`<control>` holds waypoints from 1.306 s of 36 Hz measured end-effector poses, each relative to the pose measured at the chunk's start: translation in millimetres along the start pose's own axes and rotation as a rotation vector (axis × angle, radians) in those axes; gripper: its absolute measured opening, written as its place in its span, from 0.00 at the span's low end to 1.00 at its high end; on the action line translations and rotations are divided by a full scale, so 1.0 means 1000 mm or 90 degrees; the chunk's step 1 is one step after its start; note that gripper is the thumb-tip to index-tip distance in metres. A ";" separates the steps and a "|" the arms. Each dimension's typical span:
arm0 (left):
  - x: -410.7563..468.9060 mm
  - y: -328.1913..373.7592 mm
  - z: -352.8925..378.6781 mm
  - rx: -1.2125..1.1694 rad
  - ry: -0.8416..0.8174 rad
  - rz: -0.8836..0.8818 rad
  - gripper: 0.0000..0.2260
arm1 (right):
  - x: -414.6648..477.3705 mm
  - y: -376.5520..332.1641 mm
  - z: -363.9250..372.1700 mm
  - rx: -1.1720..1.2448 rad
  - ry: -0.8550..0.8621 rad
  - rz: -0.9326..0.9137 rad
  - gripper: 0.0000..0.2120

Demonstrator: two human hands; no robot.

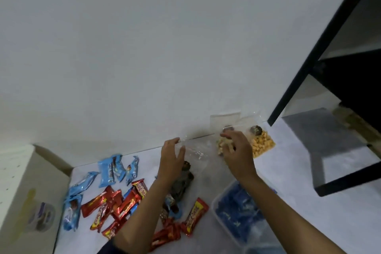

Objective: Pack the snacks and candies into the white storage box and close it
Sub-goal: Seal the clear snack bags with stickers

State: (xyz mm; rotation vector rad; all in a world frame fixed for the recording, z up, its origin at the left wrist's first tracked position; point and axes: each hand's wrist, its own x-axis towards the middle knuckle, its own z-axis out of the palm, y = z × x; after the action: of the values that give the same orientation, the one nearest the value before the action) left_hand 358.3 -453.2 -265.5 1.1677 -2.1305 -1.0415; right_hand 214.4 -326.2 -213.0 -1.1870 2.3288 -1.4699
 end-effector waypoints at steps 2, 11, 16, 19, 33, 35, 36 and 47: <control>0.004 -0.012 -0.009 0.017 -0.048 -0.032 0.18 | -0.018 -0.002 0.021 -0.008 -0.042 0.084 0.18; 0.014 -0.038 -0.012 0.010 -0.259 -0.033 0.24 | -0.058 0.002 0.081 -0.039 -0.164 0.387 0.31; 0.013 -0.044 -0.004 0.002 -0.285 -0.017 0.28 | -0.054 0.008 0.093 -0.010 -0.115 0.412 0.29; 0.013 -0.043 -0.002 -0.028 -0.267 -0.036 0.29 | -0.051 0.014 0.096 0.013 -0.066 0.436 0.26; -0.029 0.006 -0.039 -0.254 -0.002 -0.020 0.20 | -0.045 -0.039 0.060 0.220 0.148 0.211 0.05; -0.043 0.025 -0.052 -0.325 0.030 -0.008 0.19 | -0.044 -0.050 0.047 0.253 0.122 0.172 0.08; -0.051 0.033 -0.058 -0.353 0.048 -0.006 0.18 | -0.045 -0.055 0.039 0.283 0.107 0.152 0.10; -0.144 0.090 -0.093 -0.370 0.216 0.032 0.07 | -0.078 -0.089 -0.044 0.324 -0.137 0.018 0.13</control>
State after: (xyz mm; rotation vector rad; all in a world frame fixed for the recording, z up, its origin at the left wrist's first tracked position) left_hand 454.5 -334.8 -146.4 0.9166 -1.4495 -1.2255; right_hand 294.2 -260.8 -139.4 -1.0939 1.6817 -1.6878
